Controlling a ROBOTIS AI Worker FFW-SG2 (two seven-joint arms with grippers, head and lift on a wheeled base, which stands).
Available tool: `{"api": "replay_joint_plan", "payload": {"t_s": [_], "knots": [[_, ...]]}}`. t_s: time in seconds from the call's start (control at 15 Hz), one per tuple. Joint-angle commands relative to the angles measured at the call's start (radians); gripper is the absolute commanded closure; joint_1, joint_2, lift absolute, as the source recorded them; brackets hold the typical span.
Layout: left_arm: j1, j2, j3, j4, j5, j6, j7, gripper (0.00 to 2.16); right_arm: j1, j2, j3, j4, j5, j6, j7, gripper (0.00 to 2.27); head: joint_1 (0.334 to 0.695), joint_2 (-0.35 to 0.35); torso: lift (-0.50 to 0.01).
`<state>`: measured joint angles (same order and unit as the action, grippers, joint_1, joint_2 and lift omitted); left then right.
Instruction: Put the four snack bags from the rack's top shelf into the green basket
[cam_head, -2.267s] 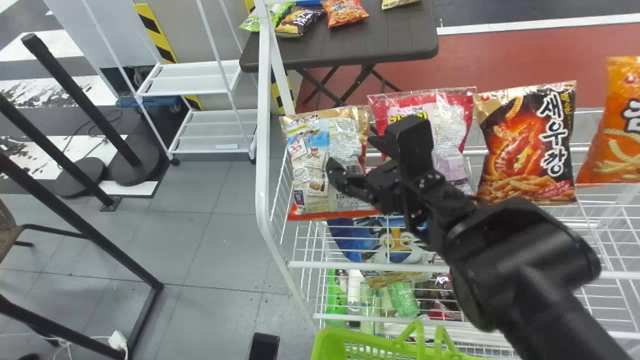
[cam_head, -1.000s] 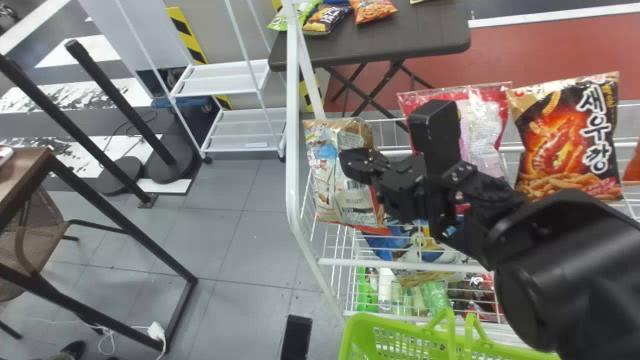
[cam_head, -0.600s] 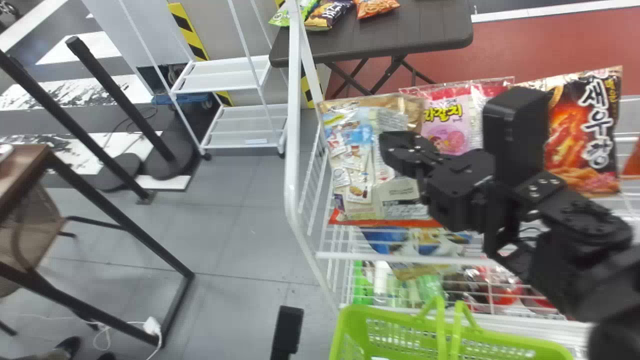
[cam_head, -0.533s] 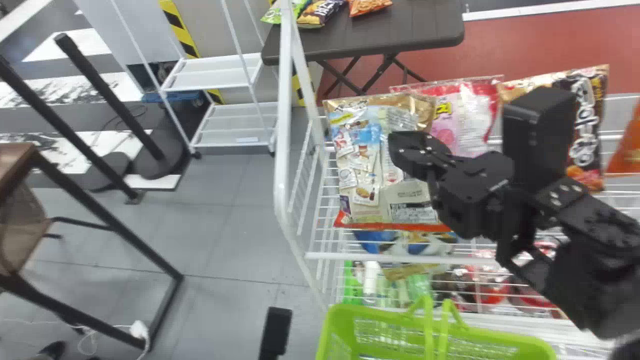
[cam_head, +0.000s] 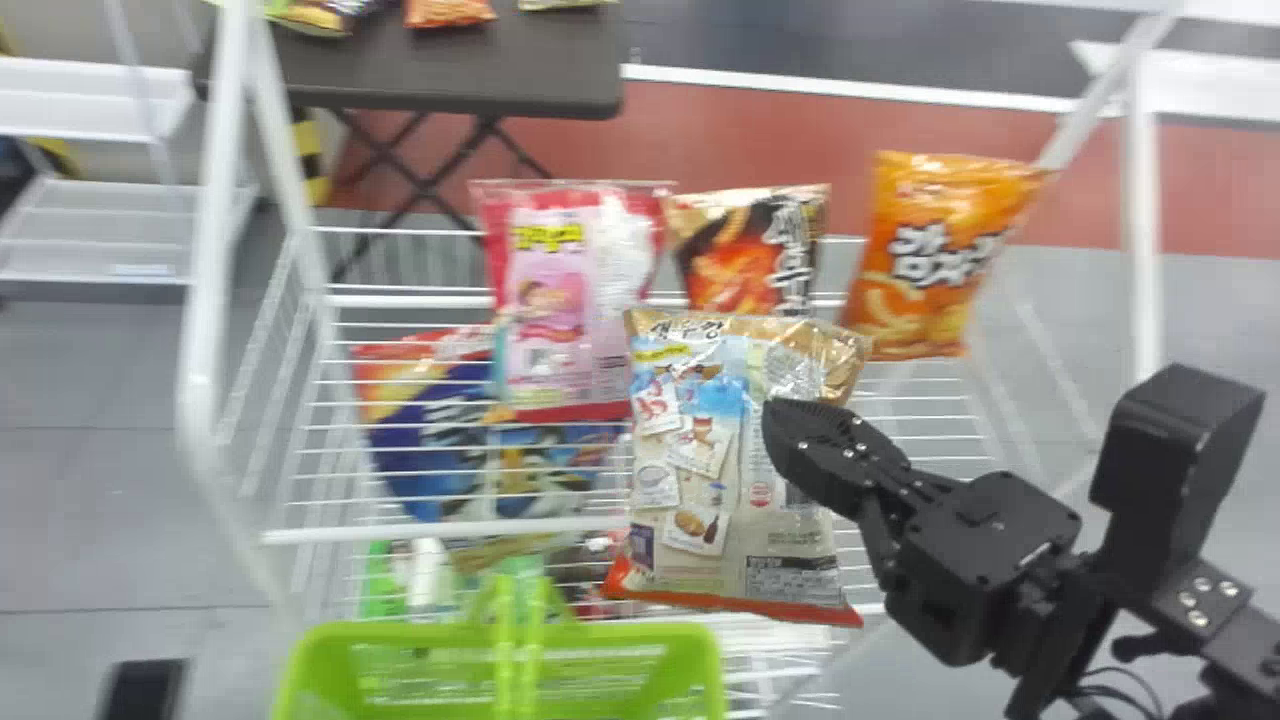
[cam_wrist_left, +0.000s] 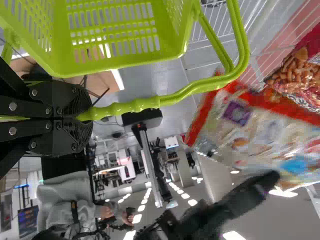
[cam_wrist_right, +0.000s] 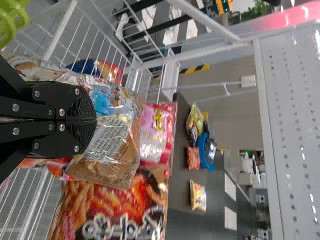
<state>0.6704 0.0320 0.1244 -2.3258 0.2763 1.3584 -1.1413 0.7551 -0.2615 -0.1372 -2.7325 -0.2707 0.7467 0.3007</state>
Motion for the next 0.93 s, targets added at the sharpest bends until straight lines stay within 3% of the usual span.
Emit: {"api": "replay_joint_plan", "payload": {"t_s": [0.0,0.13,0.4,0.53,0.87], "knots": [[0.001,-0.006,0.008,0.0,-0.003,0.0,0.002,2.15,0.072,-0.002,-0.133,-0.012,-0.064,-0.029,0.028,2.16,0.695,-0.259,0.0],[0.003,-0.02,0.018,-0.001,-0.003,-0.006,0.002,2.15,0.11,-0.005,-0.197,-0.013,-0.1,0.007,0.066,2.16,0.695,-0.344,0.0],[0.003,-0.035,0.024,-0.004,-0.008,-0.031,0.005,2.15,0.147,0.002,-0.209,0.016,-0.093,0.099,0.149,2.16,0.695,-0.35,0.0],[0.005,-0.035,0.023,-0.007,-0.011,-0.034,0.005,2.15,0.155,0.021,-0.163,0.04,-0.087,0.158,0.195,2.16,0.695,-0.35,0.0],[0.018,-0.035,0.023,-0.026,-0.011,-0.034,0.0,2.15,0.124,0.038,0.067,0.178,0.001,0.109,0.207,2.16,0.695,-0.344,0.0]]}}
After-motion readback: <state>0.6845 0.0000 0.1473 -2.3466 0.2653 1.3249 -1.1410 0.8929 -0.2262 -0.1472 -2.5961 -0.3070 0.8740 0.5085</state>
